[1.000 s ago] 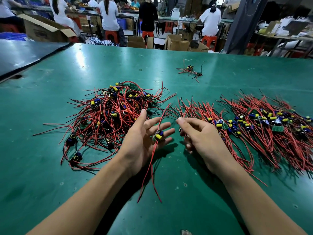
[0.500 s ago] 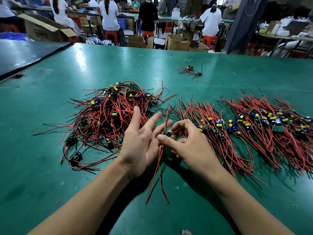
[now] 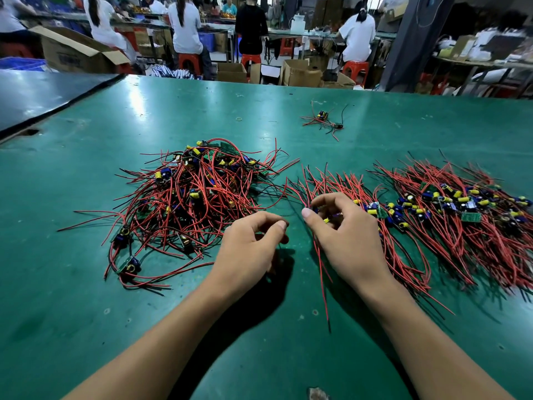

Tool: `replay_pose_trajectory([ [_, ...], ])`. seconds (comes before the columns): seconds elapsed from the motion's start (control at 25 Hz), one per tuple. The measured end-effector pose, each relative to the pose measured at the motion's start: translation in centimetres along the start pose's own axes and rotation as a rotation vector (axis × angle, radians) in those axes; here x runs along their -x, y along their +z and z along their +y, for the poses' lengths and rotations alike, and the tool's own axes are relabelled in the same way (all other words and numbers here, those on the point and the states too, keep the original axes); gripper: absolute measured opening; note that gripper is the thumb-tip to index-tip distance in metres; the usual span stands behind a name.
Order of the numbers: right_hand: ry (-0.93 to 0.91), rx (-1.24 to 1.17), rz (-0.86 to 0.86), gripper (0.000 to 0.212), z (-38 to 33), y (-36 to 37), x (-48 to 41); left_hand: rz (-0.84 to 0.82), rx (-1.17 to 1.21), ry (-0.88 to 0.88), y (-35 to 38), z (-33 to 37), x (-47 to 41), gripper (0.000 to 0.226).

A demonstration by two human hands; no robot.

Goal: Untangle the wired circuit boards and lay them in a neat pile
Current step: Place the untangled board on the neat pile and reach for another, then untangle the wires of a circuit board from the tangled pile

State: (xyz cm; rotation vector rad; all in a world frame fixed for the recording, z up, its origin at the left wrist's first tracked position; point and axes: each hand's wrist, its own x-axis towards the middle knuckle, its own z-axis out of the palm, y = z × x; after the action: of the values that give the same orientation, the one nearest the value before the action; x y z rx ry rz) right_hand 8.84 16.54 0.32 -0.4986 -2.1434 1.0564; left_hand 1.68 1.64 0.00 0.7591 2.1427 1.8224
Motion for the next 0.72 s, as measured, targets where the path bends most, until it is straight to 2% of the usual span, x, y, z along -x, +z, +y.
replay_pose_trajectory([
  [0.08,-0.064,0.079,0.044,0.011,0.2,-0.2,-0.1,0.077,-0.248,0.160,-0.1,-0.2,0.2,0.007],
  [0.16,-0.101,0.156,0.080,0.014,0.5,-0.5,-0.2,0.141,-0.407,0.207,-0.3,-0.3,0.3,0.006],
  [0.32,-0.038,0.297,0.145,0.020,0.9,-1.3,-0.6,0.251,-0.673,0.156,-1.3,-0.3,-0.1,0.015],
  [0.44,0.029,0.423,0.138,0.033,0.9,-1.6,-0.8,0.236,-0.799,0.055,-1.8,-0.3,-0.5,0.025],
  [0.52,-0.045,0.415,0.132,0.033,0.5,-1.4,-0.5,0.199,-0.840,0.033,-1.9,-0.4,-0.5,0.026],
  [0.64,-0.219,0.294,-0.003,0.023,-0.1,-0.2,0.4,0.167,-0.852,0.039,-2.0,-0.4,-0.5,0.029],
  [0.72,-0.245,0.333,-0.151,0.021,0.0,0.6,1.0,0.168,-0.856,0.037,-2.1,-0.5,-0.6,0.033],
])
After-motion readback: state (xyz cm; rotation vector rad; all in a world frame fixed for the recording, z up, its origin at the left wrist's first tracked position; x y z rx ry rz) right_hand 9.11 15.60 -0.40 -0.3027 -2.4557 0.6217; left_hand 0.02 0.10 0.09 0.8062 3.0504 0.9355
